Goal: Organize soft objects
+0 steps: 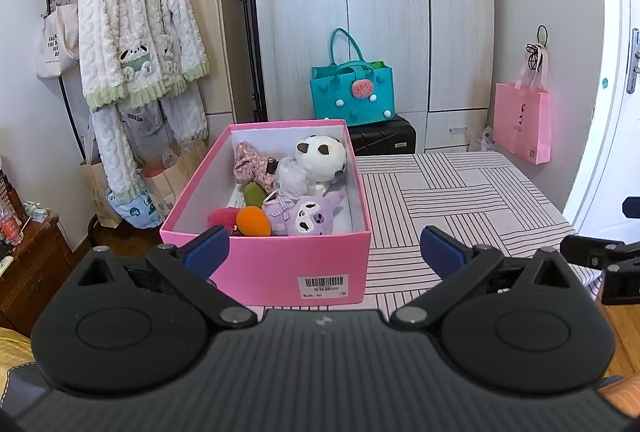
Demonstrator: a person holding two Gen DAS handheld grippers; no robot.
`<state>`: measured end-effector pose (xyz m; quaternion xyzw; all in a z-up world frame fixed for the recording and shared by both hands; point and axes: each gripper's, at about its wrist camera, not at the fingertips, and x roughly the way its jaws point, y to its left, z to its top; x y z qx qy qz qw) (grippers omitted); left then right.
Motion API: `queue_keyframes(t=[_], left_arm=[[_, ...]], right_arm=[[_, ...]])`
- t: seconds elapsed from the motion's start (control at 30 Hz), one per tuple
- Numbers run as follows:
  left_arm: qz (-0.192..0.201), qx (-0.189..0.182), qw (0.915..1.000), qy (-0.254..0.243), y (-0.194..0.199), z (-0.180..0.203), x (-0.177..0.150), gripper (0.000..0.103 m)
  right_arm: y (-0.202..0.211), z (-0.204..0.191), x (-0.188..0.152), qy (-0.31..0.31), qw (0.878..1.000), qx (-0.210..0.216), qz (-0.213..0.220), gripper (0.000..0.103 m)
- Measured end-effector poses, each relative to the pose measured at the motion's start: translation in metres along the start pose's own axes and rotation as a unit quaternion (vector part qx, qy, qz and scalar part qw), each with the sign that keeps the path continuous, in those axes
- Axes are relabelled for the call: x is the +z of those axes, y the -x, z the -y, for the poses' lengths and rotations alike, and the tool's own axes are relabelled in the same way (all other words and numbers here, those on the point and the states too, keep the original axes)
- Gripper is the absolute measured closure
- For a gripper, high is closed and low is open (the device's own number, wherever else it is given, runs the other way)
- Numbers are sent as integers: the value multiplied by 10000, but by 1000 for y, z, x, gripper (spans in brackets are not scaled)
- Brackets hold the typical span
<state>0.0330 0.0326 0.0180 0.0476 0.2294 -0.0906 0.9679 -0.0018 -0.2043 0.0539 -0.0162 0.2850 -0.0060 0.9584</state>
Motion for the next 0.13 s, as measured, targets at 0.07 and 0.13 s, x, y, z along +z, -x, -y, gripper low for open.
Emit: queue_keyframes(t=[0.07, 0.13], left_arm=[[6, -20, 10000, -40, 1, 0, 1, 0], [7, -22, 10000, -47, 1, 0, 2, 0]], right_arm=[[0, 0, 0, -6, 10000, -2, 1, 0], [0, -1, 0, 13, 10000, 11, 2, 0]])
